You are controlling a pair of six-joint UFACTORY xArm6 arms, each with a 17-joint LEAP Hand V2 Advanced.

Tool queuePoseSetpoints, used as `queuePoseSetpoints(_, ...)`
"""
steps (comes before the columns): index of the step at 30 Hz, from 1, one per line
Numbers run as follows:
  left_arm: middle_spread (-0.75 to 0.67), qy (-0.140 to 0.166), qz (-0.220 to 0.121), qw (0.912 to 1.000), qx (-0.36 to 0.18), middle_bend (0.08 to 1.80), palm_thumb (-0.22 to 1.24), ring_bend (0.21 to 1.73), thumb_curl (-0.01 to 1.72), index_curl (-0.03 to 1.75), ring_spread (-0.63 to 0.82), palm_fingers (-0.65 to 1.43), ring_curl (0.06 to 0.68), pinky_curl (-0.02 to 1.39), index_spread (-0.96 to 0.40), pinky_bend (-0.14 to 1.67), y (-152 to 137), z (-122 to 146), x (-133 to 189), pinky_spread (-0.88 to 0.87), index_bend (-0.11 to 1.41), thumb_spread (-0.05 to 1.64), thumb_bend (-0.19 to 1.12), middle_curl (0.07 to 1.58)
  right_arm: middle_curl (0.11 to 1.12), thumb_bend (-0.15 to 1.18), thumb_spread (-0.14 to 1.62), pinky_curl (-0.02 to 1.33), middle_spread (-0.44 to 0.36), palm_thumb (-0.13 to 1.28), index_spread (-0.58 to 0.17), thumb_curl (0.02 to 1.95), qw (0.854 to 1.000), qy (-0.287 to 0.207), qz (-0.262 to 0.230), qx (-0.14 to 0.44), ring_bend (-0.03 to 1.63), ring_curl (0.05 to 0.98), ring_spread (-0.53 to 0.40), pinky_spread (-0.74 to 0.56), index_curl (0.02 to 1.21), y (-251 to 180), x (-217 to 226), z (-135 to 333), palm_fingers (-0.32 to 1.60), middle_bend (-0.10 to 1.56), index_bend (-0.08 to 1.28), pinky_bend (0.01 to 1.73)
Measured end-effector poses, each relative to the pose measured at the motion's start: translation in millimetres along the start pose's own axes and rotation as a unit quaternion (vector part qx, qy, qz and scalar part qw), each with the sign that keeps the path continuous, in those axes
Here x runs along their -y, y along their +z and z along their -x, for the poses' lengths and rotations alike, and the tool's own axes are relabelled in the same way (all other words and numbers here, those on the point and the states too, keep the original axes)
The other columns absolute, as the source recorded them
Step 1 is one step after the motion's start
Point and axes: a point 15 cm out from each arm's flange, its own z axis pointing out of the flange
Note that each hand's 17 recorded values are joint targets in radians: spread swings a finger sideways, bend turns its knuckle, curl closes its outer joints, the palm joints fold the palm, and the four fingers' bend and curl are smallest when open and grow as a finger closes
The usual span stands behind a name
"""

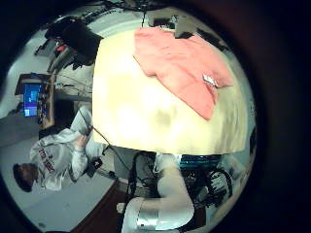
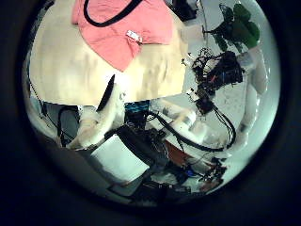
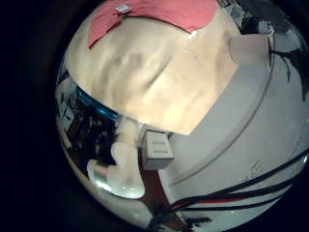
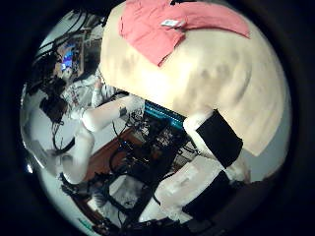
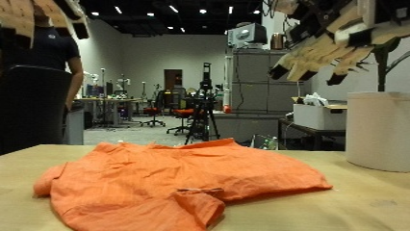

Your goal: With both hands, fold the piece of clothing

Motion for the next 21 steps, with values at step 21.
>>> queuePoseSetpoints(21, 0.14, 0.103, 0.043, 0.9922, 0.057, 0.25, 0.59, 0.44, 0.35, 0.31, 0.44, 0.22, 0.19, 0.3, 0.02, 0.23, 74.1, -32.1, 28.9, 0.41, 0.16, 1.17, -0.02, 0.38, 0.32, 0.0, 1.53, 0.26, 0.049, 0.69, -0.351, 0.23, 1.0, 0.014, 0.005, 0.002, 0.19, 0.206, 0.236, 0.37, 0.38, 2.2, 0.2, -5.9, 0.17, 0.19, 0.22, 0.18)
